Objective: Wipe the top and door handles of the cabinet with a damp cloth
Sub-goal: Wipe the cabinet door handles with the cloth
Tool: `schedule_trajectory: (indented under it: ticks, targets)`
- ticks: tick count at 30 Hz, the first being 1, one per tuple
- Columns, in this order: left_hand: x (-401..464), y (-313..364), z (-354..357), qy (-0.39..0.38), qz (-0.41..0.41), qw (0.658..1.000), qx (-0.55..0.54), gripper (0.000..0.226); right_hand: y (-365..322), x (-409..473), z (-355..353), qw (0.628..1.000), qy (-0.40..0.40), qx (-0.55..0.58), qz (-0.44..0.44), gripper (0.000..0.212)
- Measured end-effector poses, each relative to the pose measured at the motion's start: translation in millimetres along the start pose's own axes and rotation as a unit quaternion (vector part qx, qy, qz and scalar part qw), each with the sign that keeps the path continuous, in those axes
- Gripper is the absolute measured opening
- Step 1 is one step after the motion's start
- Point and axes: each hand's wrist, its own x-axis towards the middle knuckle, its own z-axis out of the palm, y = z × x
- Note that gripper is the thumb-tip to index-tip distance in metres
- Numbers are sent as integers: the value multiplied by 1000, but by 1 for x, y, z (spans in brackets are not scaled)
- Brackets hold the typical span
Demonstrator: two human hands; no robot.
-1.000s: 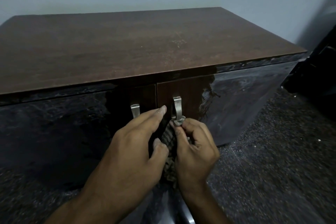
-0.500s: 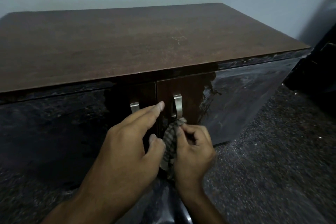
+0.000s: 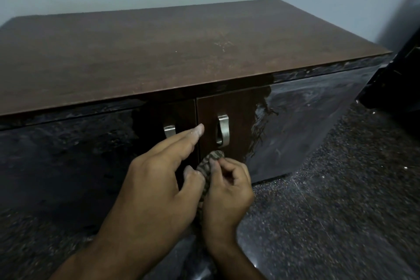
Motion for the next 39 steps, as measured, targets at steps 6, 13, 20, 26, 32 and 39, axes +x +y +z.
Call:
schedule_trajectory:
  ticks: [6,13,20,26,32,39]
  targets:
    - [0,-5,3,-6,-2,1000,24,59,-11,-4,10,991,-49,-4,-126,7]
    - [-1,-2,3,-22,3,999,33,58,-17,27,-11,999,8,23,-32,23]
    - [1,-2,6,-22,1,999,34,60,-28,59,-25,951,-71,-72,-293,10]
    - [1,-2,6,-14,5,999,31,59,-22,45,-31,991,-62,-50,-108,16]
    - [3,-2,3,-12,15,999,44,58,-60,38,-15,968,-87,-8,-236,12]
    - [-5,-1,7,-42,16,998,44,60,-35,24,-21,987,-52,-80,-131,24]
